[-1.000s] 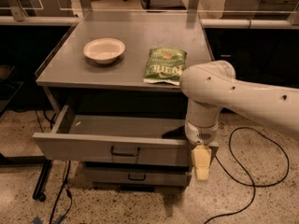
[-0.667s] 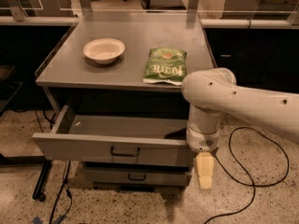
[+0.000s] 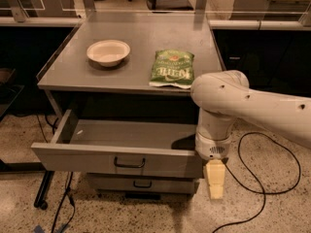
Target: Open top drawer
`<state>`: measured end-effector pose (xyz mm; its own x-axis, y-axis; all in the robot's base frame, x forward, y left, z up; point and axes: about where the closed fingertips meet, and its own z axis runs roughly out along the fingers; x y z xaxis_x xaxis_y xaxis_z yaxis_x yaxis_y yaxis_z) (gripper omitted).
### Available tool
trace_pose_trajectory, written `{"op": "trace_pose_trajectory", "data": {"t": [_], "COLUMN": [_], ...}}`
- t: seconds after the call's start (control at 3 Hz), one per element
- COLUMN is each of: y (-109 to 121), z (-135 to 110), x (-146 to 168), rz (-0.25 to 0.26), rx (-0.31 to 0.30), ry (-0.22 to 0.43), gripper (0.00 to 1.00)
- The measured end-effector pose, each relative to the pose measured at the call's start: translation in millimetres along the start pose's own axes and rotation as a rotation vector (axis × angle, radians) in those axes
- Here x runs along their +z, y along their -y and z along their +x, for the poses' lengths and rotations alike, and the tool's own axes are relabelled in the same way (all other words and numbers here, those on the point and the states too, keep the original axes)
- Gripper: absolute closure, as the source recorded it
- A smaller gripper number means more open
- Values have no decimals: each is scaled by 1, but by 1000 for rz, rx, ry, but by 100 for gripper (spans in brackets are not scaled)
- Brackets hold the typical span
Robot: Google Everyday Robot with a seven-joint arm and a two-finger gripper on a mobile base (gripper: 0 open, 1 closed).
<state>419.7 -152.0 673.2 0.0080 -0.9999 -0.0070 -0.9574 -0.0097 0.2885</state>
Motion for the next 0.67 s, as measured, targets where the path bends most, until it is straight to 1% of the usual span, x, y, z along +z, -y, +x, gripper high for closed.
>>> {"op": "trace_pose_trajectory", "data": {"t": [0.33,0.67], "y": [-32,-33], "z": [6,6], "x": [1,1], "rz": [-42,-42], "rx": [-17,-17], "ry": [-3,-3], "gripper": [0,0]}}
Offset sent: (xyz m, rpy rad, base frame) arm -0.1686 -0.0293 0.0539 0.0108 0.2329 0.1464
